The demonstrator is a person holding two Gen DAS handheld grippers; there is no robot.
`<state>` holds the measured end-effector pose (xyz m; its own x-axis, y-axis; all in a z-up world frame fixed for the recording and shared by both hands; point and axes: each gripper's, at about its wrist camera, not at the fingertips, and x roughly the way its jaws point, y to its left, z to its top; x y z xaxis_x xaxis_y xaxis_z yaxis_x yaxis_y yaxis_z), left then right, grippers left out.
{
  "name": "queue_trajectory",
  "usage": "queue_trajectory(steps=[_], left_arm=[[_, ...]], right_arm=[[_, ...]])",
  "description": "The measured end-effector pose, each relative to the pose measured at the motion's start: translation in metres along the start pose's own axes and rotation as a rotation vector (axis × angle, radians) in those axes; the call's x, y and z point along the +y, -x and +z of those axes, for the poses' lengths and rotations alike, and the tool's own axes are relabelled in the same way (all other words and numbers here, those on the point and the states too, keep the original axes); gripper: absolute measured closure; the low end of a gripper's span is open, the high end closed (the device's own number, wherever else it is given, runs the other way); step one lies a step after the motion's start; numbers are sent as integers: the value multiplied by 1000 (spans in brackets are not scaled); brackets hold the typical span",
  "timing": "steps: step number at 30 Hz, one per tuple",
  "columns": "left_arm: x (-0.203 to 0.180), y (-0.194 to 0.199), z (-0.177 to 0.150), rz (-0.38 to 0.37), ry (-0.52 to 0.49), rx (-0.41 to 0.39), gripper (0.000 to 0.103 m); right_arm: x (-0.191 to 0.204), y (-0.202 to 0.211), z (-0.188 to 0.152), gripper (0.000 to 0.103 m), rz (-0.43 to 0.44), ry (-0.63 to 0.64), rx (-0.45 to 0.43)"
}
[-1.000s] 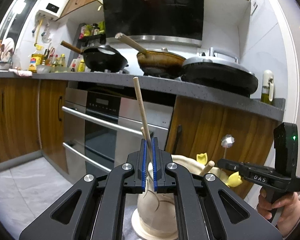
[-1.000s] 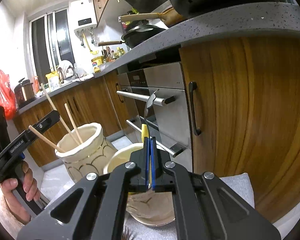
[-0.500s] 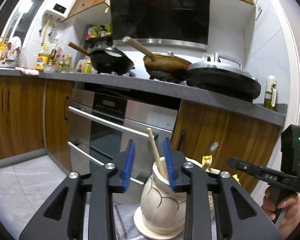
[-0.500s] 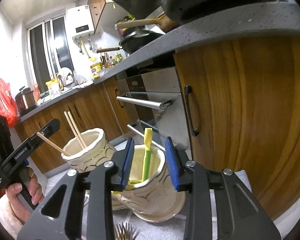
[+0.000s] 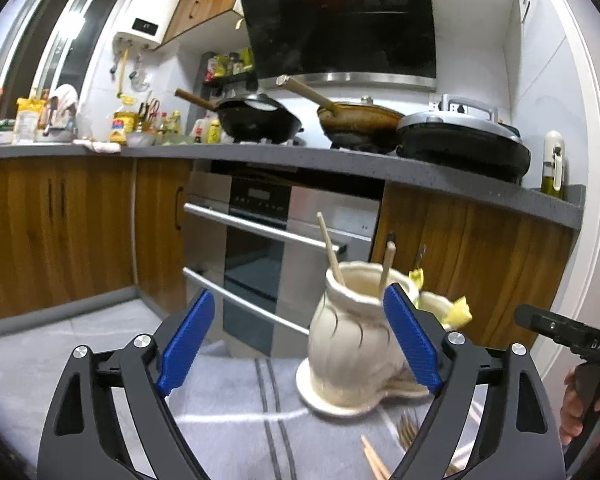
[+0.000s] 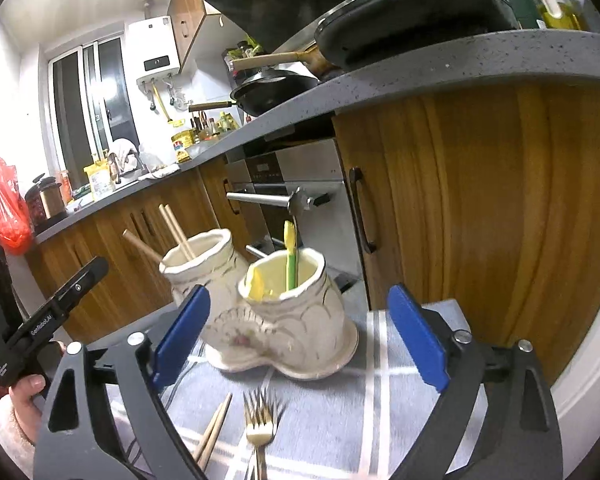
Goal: Organize utensils
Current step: 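Move both open tools back to the remaining chopsticks and forks on the cloth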
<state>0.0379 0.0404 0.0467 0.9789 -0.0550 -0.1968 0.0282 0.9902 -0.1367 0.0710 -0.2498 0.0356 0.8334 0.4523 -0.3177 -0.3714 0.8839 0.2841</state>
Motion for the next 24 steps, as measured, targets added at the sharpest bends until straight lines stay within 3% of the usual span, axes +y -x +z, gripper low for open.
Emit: queue_trajectory(steps=[9, 19, 24], left_arm=[[-6, 23, -26, 9, 5, 97, 13], [-27, 21, -71, 29, -60, 318, 13], [-33, 20, -87, 19, -104, 408, 13]], right_arm=[[10, 13, -29, 6, -53, 25, 47], [25, 5, -67, 7, -71, 137, 227], [27, 8, -81, 13, -71, 187, 276]])
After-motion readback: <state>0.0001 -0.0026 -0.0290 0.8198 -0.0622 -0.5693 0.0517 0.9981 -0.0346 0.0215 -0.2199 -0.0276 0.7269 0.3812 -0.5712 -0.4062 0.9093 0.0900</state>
